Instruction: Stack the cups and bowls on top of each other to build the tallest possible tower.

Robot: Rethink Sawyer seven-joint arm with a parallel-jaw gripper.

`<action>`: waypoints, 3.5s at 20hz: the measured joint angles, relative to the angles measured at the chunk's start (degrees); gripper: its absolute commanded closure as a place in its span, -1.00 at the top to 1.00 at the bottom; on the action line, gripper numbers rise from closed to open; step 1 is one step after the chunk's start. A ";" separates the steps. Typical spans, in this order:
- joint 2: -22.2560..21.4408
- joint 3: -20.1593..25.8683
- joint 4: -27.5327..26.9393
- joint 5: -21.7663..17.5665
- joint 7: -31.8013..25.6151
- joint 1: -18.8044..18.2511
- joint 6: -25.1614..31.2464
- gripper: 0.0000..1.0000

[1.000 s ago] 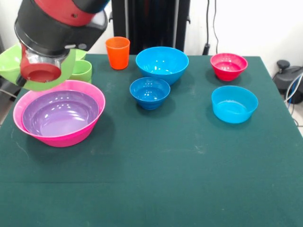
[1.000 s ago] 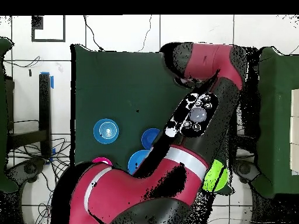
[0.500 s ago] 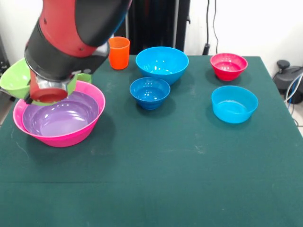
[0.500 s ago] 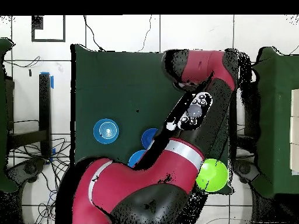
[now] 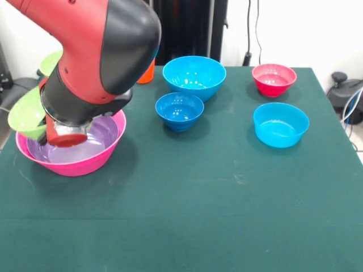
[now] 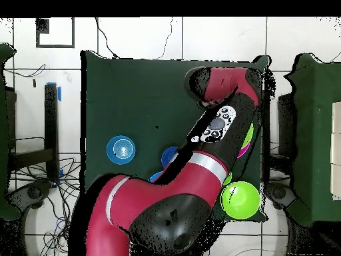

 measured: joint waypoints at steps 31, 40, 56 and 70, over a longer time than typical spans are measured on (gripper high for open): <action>-4.46 -2.88 3.18 0.75 0.00 0.19 0.65 1.00; -11.69 -1.70 4.72 5.08 0.00 0.26 1.87 1.00; -17.87 8.04 9.72 15.42 0.00 0.20 -0.70 1.00; -17.51 12.38 10.91 20.72 0.00 0.29 -2.68 1.00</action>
